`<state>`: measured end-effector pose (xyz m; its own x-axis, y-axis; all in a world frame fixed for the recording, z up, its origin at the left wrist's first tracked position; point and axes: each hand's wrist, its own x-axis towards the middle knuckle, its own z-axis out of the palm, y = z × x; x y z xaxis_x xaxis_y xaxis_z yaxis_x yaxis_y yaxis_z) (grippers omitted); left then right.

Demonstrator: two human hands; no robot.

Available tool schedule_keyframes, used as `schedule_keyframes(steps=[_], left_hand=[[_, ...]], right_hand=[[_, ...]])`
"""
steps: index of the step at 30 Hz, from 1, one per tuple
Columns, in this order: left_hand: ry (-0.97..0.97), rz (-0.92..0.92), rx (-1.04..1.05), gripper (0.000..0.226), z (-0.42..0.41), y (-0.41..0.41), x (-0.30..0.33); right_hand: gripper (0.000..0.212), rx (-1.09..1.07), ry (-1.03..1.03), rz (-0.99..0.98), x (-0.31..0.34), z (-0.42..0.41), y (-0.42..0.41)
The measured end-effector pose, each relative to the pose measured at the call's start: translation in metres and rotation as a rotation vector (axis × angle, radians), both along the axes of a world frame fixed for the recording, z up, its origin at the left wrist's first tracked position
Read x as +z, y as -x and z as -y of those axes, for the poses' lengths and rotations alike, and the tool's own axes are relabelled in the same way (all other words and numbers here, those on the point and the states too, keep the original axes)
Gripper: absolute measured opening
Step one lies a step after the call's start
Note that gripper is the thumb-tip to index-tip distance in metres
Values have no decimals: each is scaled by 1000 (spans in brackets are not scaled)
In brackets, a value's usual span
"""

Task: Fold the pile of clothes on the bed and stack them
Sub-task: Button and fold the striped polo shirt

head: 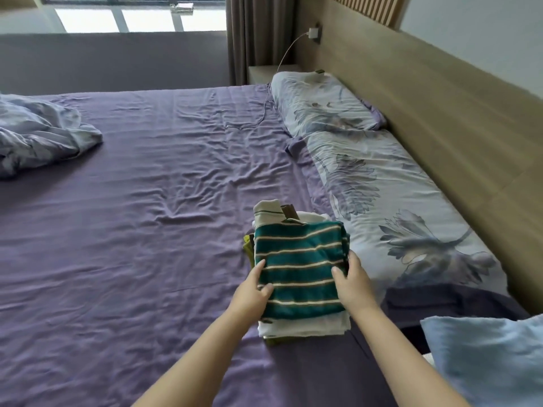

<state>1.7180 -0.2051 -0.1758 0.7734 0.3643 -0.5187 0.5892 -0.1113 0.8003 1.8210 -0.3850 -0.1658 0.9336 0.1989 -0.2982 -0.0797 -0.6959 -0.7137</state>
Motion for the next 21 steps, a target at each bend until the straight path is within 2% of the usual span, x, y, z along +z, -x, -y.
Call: schedule_keyframes(steps=[2, 4, 6, 10, 15, 21], left_hand=[[22, -69, -33, 61, 4, 15, 14], [-9, -119, -98, 62, 7, 34, 29], [-104, -145, -177, 57, 7, 56, 44], [-180, -170, -192, 48, -2, 100, 79], [-295, -168, -113, 37, -29, 166, 123], [-420, -193, -50, 32, -67, 283, 168]], right_hand=[[58, 91, 194, 97, 14, 0, 16], [54, 154, 316, 185, 29, 0, 37], [45, 184, 312, 235, 43, -2, 57], [39, 287, 284, 212, 72, -16, 97], [38, 456, 305, 229, 115, -58, 157], [36, 683, 279, 187, 150, -122, 263]])
